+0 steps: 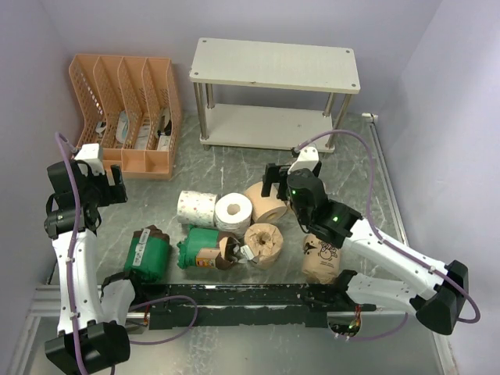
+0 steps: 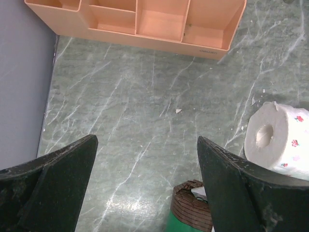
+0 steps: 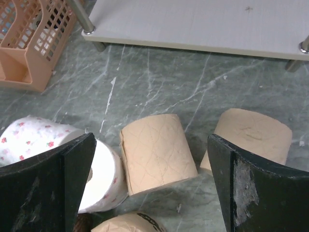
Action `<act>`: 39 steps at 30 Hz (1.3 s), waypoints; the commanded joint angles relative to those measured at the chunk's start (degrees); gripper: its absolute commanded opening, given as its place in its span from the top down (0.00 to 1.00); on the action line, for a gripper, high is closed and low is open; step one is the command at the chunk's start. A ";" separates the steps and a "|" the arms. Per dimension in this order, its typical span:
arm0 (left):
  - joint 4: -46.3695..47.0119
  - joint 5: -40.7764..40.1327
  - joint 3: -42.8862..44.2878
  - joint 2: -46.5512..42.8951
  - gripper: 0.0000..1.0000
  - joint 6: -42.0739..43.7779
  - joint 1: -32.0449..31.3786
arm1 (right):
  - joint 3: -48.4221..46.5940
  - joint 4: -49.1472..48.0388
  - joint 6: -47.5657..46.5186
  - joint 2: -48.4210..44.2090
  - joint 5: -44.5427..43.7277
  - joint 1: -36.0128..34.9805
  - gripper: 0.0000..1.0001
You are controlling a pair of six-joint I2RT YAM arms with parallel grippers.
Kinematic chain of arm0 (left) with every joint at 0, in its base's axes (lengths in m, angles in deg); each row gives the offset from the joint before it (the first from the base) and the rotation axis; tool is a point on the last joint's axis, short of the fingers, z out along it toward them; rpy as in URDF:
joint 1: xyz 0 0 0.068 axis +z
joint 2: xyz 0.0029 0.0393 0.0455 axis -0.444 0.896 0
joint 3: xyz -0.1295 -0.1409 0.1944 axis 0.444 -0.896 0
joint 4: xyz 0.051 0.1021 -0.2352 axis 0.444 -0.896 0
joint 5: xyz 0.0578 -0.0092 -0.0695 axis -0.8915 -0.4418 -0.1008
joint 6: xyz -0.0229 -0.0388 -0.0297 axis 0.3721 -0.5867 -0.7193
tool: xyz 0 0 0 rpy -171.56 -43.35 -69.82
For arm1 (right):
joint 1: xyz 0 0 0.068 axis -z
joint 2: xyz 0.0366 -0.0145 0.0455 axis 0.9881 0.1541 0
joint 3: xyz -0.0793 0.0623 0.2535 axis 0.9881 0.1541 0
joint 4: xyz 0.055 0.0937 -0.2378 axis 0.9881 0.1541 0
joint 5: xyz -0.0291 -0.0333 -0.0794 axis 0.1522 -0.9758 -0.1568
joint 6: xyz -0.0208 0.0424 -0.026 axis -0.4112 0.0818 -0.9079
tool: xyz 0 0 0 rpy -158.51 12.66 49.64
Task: Place and organize the paper towels onto the shelf
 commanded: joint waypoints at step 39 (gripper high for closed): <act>1.16 0.32 0.37 -3.76 0.05 1.11 -1.87 | -15.75 11.60 -11.46 32.47 6.40 -21.04 0.35</act>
